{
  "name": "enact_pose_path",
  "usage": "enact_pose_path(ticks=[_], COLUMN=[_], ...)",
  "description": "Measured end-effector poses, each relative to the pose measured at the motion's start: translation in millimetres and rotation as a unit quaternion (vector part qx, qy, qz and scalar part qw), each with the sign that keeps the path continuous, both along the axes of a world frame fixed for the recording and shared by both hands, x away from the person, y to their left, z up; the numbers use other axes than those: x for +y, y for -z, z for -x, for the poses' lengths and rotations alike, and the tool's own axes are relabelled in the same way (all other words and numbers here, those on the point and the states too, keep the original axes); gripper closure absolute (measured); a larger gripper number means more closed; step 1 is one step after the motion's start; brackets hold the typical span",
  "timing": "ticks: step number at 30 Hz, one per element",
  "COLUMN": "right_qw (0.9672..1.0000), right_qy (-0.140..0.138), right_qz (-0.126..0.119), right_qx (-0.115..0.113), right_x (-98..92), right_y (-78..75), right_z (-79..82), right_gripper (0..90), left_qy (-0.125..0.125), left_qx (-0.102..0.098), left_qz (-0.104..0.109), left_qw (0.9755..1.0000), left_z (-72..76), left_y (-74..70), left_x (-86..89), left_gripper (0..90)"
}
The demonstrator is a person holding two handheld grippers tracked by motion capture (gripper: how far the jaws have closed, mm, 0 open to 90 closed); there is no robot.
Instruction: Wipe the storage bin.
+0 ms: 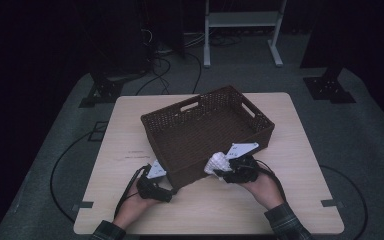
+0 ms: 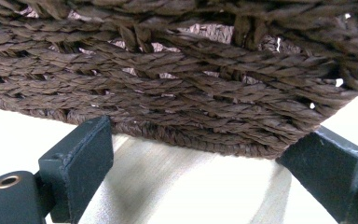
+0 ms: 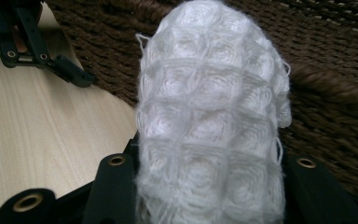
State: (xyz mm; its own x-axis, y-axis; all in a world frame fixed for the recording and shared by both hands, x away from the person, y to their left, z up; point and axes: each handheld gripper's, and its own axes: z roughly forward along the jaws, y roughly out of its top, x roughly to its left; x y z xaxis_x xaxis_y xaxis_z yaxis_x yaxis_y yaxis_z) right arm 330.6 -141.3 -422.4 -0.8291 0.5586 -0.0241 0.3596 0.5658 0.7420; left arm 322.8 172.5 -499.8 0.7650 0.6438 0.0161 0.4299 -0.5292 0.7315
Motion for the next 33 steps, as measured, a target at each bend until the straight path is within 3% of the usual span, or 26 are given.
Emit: enact_pose_path(ticks=[25, 33], right_qw=[0.9976, 0.9967], right_qy=[-0.026, -0.034], right_qz=[0.041, 0.042], right_qx=[0.05, 0.06], right_x=[25.1, 32.2], right_y=[43.3, 50.3], right_z=[-2.3, -1.7], right_gripper=[54.0, 54.0], left_qy=[0.0, 0.0], left_qx=[0.0, 0.0], left_qz=[0.0, 0.0], left_qw=[1.0, 1.0], left_z=[0.0, 0.0], left_y=[0.0, 0.0], left_x=[0.0, 0.0], left_gripper=[8.8, 8.8])
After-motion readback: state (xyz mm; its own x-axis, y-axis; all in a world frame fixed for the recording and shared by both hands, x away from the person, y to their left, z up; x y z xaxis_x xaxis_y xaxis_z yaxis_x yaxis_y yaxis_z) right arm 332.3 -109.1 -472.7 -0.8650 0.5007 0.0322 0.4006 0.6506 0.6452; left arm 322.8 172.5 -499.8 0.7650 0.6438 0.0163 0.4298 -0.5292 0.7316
